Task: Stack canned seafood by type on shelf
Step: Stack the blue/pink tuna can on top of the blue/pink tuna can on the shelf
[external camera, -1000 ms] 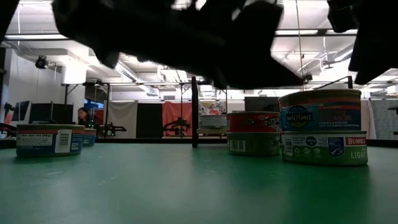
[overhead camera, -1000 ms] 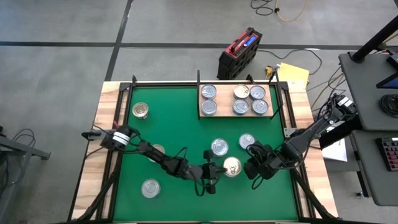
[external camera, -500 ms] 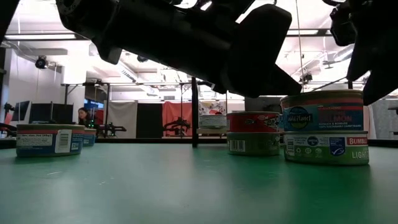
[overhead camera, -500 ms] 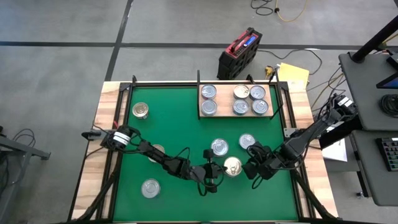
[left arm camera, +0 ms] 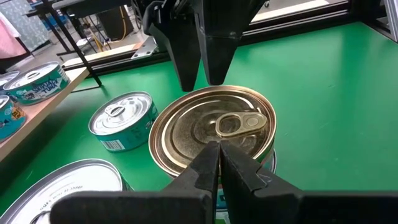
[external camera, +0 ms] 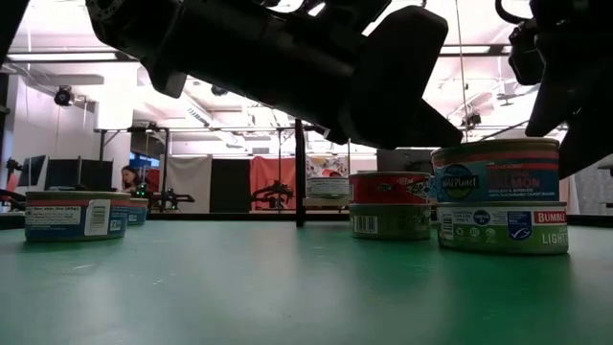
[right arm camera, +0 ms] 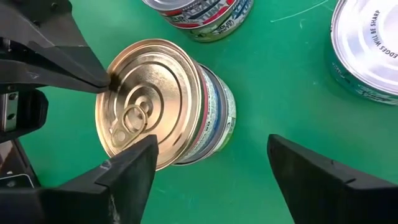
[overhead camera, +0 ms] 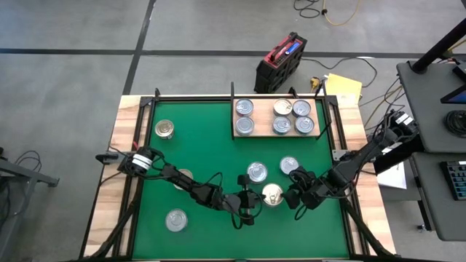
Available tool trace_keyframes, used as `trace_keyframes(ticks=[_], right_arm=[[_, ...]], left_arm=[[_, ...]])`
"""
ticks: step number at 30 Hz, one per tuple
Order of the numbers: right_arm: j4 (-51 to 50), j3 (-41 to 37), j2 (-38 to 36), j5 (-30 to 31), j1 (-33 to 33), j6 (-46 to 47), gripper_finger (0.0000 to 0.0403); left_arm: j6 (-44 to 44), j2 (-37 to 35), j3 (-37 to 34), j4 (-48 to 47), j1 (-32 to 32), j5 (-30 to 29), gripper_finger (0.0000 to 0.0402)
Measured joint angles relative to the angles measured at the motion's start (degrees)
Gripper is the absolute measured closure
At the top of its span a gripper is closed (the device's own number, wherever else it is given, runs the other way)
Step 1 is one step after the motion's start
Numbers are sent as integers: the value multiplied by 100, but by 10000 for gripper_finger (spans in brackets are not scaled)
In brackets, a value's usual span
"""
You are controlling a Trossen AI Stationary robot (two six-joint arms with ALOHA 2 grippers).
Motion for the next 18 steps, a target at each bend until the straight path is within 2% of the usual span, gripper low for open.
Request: trace_keyframes(ticks=[12,18], right_arm=[[116,12,0,2,0,-184,89],[122,14,0,2,0,-188,92]], left_arm=[[11,3,-8,-13,-69,-174,401],[24,7,-14,-32,-103,-282,401]])
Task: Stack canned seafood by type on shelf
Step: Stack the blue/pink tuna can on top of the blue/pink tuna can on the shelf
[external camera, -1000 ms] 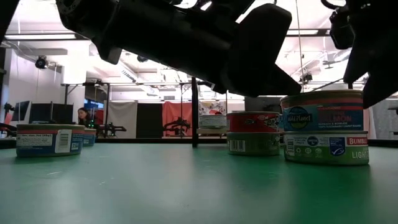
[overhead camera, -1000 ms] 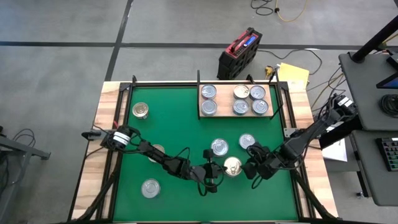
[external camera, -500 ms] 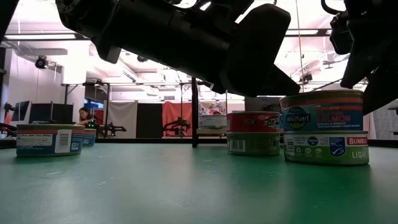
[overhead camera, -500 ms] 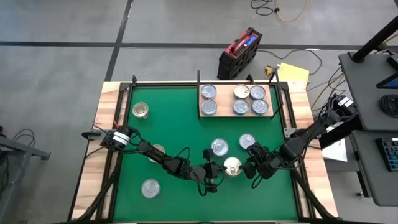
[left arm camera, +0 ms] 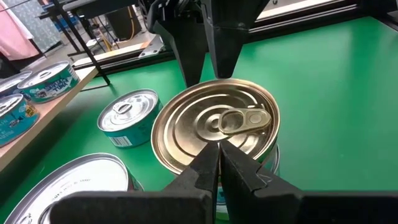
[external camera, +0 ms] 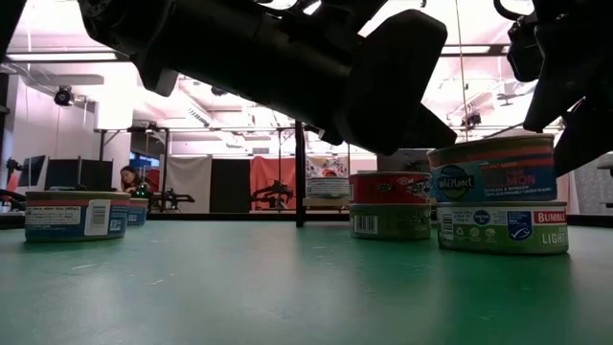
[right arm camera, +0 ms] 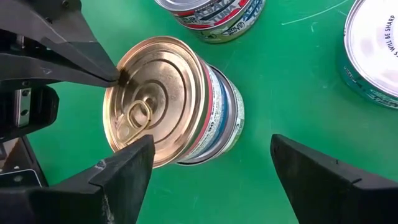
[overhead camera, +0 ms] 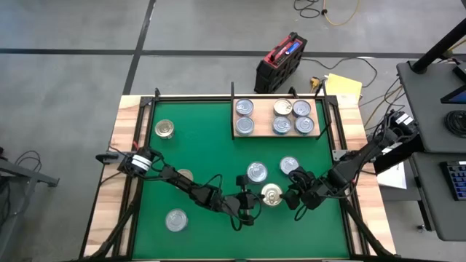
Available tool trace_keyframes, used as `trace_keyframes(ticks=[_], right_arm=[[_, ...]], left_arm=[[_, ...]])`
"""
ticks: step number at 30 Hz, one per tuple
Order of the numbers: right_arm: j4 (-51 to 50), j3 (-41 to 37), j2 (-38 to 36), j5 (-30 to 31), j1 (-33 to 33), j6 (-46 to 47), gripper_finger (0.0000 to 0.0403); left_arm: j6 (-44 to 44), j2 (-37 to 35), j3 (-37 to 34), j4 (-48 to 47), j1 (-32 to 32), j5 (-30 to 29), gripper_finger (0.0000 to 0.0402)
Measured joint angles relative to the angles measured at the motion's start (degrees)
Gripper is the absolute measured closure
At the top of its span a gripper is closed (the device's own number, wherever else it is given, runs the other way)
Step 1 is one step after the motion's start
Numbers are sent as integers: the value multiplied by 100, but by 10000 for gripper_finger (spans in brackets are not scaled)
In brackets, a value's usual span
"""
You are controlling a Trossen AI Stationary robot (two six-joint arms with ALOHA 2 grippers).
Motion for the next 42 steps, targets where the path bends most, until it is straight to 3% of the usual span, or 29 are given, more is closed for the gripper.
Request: trace_keyframes(ticks=[42], right_arm=[[561,-7,0,299,-25,-555,74]], left_arm=[[28,20,-11,-63,-92,-37,401]])
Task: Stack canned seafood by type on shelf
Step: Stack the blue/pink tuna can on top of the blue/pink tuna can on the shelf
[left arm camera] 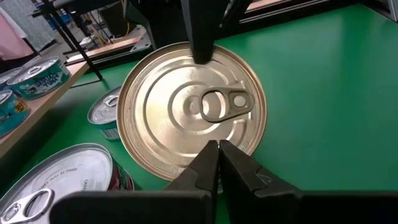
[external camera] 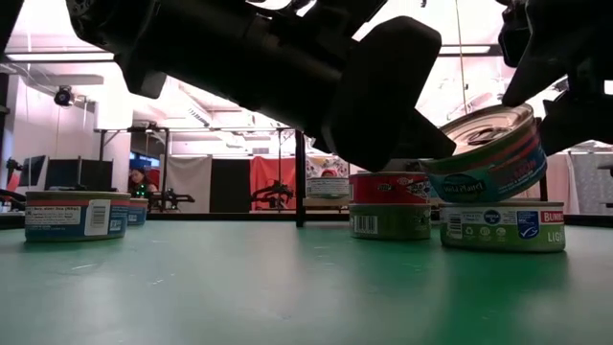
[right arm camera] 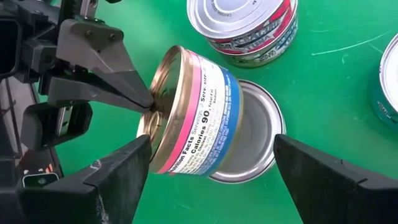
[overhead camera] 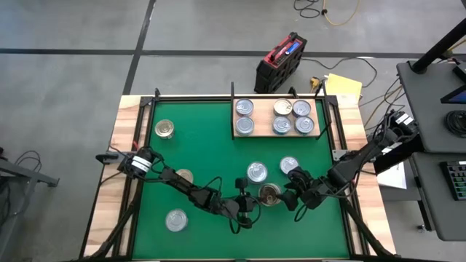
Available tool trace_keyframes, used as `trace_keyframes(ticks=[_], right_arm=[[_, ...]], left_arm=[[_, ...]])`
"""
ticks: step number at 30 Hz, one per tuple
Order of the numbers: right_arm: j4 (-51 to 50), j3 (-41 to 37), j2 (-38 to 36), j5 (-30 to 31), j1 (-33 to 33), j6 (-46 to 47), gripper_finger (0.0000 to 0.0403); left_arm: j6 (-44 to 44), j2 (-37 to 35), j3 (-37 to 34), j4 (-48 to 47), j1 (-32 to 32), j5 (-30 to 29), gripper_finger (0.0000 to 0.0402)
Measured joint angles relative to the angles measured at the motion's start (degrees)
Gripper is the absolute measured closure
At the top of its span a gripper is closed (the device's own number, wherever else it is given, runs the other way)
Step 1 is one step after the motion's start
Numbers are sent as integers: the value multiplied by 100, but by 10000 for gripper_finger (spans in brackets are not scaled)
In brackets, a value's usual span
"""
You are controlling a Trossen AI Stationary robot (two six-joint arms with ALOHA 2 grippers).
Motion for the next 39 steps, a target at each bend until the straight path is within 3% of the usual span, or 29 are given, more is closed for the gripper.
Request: trace_keyframes(ticks=[21,30,34,39], right_arm=[[220,-11,10,-7,-152,-38,72],[766,2,551,-194,-189,-155,71],[772,20,584,-149,-208,-147,87],[766,22,562,-146,-242,-66,136]], left_arm=[[-2,0,0,74,2,-2,402],[-2,0,2,83,2,-4,402],[-2,-2,2,81,2,-4,402],[-4,-4,2,81,2,-4,402]])
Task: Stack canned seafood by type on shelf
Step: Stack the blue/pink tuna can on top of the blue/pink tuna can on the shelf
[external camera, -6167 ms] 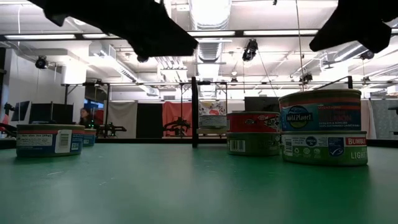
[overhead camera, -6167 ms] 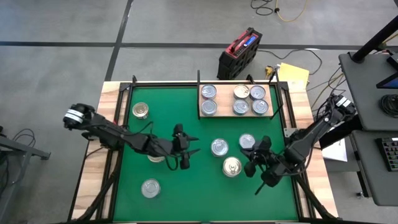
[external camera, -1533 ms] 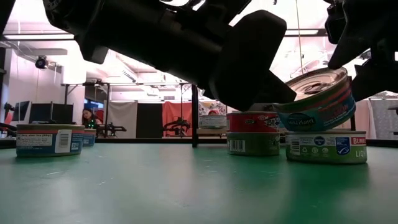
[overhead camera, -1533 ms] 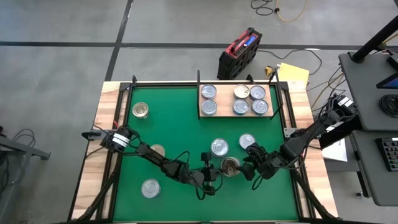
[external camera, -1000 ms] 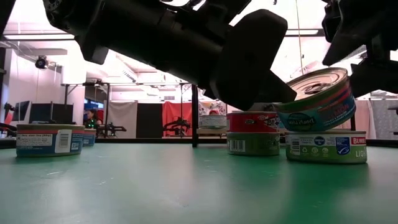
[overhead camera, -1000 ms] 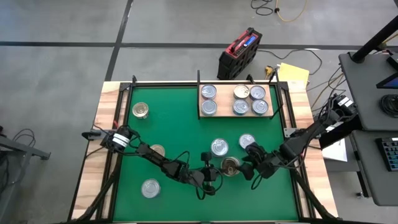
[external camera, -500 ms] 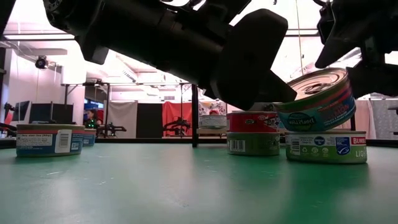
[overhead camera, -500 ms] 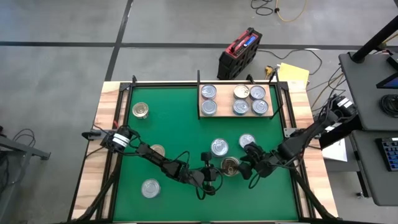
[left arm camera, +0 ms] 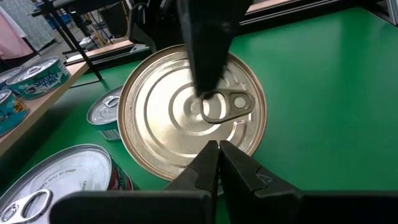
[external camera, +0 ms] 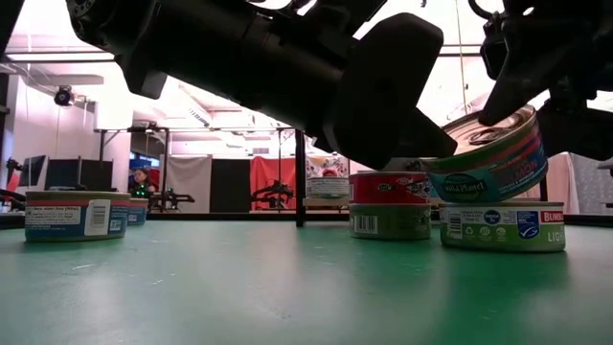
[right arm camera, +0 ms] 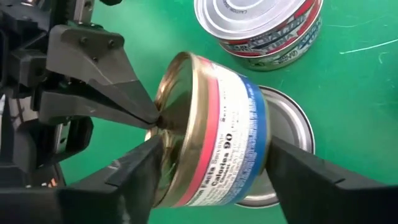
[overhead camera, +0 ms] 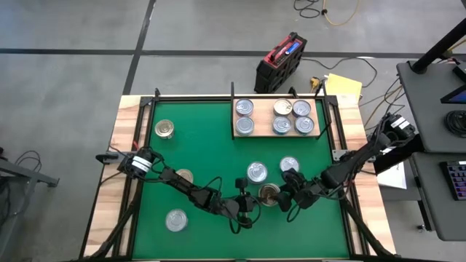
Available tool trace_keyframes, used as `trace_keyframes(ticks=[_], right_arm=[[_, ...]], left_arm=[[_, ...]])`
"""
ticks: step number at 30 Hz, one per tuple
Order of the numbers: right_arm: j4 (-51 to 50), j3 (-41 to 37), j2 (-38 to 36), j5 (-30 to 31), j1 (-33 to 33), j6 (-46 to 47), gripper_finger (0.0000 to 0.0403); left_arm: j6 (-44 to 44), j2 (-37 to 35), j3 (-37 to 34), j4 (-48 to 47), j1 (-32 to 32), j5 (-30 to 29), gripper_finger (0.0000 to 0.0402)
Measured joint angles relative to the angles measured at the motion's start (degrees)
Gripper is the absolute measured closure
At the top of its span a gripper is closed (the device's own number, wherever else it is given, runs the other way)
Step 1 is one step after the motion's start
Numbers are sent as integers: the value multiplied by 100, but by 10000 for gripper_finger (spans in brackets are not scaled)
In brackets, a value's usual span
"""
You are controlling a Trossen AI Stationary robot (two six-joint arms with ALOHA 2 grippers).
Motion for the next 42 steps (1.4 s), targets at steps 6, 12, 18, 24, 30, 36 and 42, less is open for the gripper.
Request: trace_keyframes(ticks=[6,12,18,24,30,36,42], right_arm=[[16,9,-7,41,-21,109,217],[5,9,-27,61,-21,222,218],[-62,2,-378,36,-41,169,218],[-302,2,-1264,-155,-435,-7,218],[-351,2,-1974,-731,-1454,-652,218],[-341,4,-2179,-1661,-2845,-1443,218],[-345,348,-2110,-2567,-4266,-2237,218]], left_arm=[[0,-2,0,-1,-10,11,402],[99,-2,0,63,-20,-54,400],[554,-146,1,75,-253,-927,374],[1538,-592,9,70,-543,-1694,357],[1946,-1243,-492,96,-543,-1141,364],[2211,-2251,-1601,734,-474,-518,365],[2428,-3312,-2639,1467,-482,-206,365]])
